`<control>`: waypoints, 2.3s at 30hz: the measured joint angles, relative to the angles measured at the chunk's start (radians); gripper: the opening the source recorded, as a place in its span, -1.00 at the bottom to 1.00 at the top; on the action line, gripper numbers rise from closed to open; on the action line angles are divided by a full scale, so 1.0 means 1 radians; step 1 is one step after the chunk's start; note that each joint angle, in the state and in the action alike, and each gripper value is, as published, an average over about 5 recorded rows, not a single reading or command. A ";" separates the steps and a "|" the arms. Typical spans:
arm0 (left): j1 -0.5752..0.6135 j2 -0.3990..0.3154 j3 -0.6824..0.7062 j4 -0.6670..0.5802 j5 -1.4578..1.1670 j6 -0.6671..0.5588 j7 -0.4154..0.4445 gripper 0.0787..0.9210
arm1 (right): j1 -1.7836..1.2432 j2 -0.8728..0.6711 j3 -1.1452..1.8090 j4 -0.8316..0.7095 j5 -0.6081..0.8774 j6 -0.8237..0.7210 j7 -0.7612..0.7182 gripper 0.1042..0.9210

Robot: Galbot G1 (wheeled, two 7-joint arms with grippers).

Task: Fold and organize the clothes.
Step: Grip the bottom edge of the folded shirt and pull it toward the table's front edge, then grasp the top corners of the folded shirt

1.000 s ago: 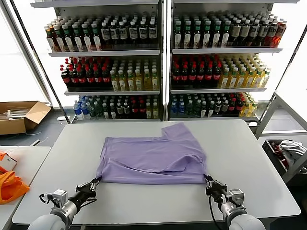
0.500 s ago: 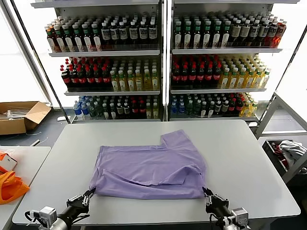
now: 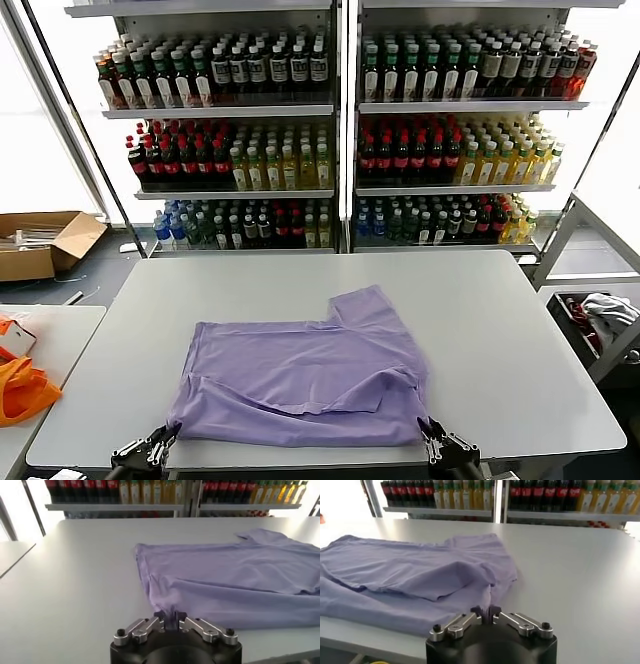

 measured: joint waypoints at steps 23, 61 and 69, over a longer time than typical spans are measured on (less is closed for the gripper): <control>-0.291 0.209 0.020 0.133 -0.083 0.043 0.090 0.76 | 0.721 -0.176 -0.117 -0.475 0.244 0.019 -0.312 0.76; -0.988 0.300 0.527 0.789 -0.062 0.033 0.187 0.29 | 1.297 0.065 -0.468 -1.132 0.249 -0.160 -0.313 0.20; -0.982 0.307 0.527 0.793 -0.043 0.025 0.221 -0.27 | 1.298 0.070 -0.482 -1.127 0.279 -0.167 -0.302 -0.37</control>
